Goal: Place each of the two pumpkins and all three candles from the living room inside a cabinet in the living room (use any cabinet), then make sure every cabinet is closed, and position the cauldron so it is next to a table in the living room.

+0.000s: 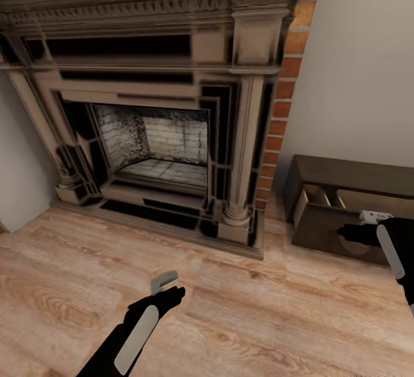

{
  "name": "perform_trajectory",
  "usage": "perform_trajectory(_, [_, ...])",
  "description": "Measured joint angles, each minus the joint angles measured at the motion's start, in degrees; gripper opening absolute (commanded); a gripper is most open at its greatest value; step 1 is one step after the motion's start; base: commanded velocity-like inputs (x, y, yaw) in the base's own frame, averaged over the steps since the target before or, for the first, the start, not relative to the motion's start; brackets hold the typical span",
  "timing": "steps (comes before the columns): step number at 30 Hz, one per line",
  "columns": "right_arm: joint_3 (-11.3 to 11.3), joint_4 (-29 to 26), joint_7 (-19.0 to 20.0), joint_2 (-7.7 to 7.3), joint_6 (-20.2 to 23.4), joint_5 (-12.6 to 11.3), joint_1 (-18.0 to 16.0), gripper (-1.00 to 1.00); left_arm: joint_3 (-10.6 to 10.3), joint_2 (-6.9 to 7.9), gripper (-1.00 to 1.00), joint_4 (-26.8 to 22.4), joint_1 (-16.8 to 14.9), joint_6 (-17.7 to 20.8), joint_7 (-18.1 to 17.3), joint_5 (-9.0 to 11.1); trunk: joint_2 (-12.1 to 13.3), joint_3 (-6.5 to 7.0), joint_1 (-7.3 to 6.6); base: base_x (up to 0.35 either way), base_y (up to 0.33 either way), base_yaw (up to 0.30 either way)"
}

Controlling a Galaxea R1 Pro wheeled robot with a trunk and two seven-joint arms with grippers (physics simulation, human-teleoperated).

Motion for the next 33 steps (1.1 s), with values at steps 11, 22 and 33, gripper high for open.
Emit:
perform_trajectory(11, [0.0, -0.5, 0.1, -0.69, 0.0, -0.4, 0.1, -1.0, -0.1, 0.33, 1.0, -0.2, 1.1, 0.1, 0.0, 0.0, 0.0, 0.0, 0.0, 0.309, -0.043, -0.299])
perform_trajectory(22, [-3.6, -6.3, 0.1, -2.66, 0.0, -0.3, 0.8, -1.0, 7.5, 10.09, 1.0, -22.0, 25.3, -2.8, 2.3, 0.2, 0.0, 0.0, 0.0, 0.313, -0.105, -0.296])
perform_trajectory(33, [-3.6, -6.3, 0.2, -2.55, -0.3, -0.3, 1.4, -1.0, 7.9, 10.14, 1.0, -22.9, 26.6, -3.0, 2.4, 0.1, 0.0, 0.0, 0.0, 0.286, -0.198, -0.062])
